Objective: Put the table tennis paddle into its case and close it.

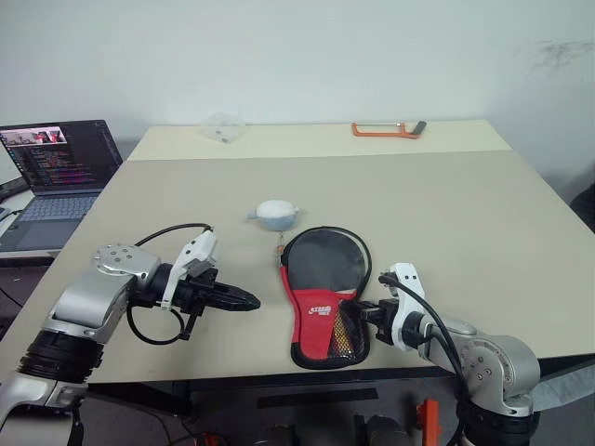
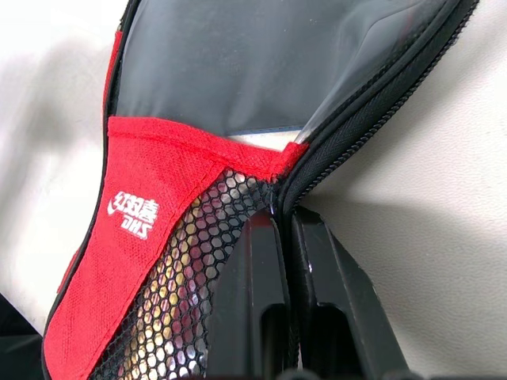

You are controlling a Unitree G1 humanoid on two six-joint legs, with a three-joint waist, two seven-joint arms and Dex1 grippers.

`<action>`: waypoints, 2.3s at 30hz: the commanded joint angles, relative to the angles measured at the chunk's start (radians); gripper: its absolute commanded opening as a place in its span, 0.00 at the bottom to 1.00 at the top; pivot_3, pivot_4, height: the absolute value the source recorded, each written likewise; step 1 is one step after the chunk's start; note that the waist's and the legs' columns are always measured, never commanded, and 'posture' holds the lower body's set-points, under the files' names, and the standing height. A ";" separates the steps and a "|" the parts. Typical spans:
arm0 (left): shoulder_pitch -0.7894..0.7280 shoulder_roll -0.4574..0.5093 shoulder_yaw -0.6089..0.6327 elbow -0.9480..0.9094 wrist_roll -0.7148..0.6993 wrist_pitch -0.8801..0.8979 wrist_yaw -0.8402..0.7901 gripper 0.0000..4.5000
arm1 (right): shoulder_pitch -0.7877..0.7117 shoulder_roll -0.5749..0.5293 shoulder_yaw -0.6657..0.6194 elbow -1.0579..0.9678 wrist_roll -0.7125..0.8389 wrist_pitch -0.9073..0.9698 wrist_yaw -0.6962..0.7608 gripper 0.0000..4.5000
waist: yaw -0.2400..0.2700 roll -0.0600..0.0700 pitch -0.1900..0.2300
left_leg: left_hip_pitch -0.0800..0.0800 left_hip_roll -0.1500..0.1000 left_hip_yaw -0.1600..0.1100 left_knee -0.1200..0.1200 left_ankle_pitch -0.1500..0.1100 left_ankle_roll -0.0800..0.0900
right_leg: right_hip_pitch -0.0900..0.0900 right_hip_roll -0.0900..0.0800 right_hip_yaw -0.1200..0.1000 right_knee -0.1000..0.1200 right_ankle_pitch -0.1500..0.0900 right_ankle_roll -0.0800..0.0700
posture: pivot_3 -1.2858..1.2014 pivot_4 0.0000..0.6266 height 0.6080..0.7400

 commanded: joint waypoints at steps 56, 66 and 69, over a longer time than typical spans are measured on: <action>-0.695 -0.453 0.061 1.194 0.496 -0.402 0.775 0.99 | -0.244 -0.176 0.461 0.421 -0.179 -0.736 0.289 1.00 | -0.009 -0.002 0.000 | -0.002 -0.001 0.000 0.001 0.002 -0.003 | -0.002 0.000 -0.002 0.001 0.000 0.000 | 0.52 0.24 1.00; -0.700 -0.523 0.072 1.242 0.548 -0.394 0.854 0.99 | -0.232 -0.182 0.461 0.393 -0.187 -0.731 0.271 1.00 | -0.009 -0.002 0.000 | -0.003 -0.001 -0.001 0.002 0.002 -0.003 | -0.002 0.000 -0.002 0.001 0.000 0.000 | 0.52 0.24 1.00; -0.698 -0.526 0.081 1.243 0.552 -0.395 0.865 0.99 | -0.229 -0.186 0.460 0.387 -0.186 -0.729 0.268 1.00 | -0.009 -0.002 0.000 | -0.003 -0.001 -0.001 0.002 0.002 -0.003 | -0.002 0.000 -0.002 0.001 0.000 0.000 | 0.52 0.24 1.00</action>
